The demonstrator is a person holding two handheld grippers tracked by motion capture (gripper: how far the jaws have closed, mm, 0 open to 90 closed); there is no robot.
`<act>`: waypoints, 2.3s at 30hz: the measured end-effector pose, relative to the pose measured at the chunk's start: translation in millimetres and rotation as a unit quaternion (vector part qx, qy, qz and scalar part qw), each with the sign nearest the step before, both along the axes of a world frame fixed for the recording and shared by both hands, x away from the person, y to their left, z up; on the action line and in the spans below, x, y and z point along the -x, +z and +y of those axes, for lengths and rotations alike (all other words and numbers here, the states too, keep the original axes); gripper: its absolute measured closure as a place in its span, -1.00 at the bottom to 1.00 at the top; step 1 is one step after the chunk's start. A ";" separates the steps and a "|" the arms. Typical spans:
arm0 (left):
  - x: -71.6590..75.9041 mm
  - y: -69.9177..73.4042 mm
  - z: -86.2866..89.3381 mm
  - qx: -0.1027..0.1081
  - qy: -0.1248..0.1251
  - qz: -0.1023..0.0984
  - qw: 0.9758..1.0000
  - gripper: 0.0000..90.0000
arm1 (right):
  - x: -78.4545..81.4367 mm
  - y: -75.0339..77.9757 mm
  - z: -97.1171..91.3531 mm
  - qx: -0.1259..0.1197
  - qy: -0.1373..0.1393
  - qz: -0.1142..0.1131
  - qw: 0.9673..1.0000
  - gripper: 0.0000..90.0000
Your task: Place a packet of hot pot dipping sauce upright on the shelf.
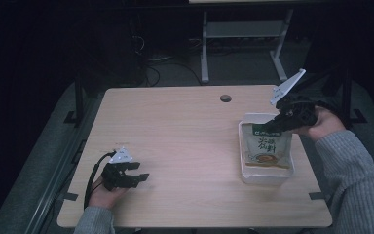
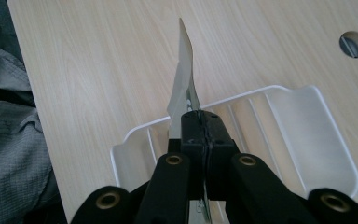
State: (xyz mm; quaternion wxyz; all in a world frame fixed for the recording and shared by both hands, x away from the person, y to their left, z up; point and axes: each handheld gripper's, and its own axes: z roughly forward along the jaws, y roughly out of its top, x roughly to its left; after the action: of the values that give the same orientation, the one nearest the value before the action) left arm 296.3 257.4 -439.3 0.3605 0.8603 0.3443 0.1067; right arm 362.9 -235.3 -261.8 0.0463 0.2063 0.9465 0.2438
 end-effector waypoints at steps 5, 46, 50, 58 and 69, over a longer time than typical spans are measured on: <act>-0.2 -0.1 1.1 0.003 0.002 0.001 1.000 -0.10 | -1.1 -10.6 -0.3 0.002 0.001 0.014 1.000 0.95; 0.5 0.7 1.8 0.004 0.002 -0.001 1.000 -0.12 | 18.8 -31.2 -28.9 -0.031 -0.020 0.035 0.999 0.91; 0.5 0.5 2.1 0.004 0.001 -0.001 1.000 -0.12 | 21.3 -32.7 -33.0 -0.037 -0.025 0.035 0.998 0.91; 0.4 0.5 1.2 0.003 0.000 0.000 1.000 -0.13 | 22.3 -34.2 -36.1 -0.043 -0.029 0.035 0.998 0.84; 0.6 1.0 1.3 0.004 -0.001 -0.001 1.000 -0.13 | 31.2 -35.1 -42.7 -0.072 -0.038 0.029 0.996 0.60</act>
State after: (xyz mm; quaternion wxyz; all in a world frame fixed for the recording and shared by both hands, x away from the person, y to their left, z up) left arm 295.7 258.7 -438.3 0.3643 0.8593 0.3433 0.1052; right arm 331.8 -277.9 -296.9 0.0134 0.2523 0.9189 0.3028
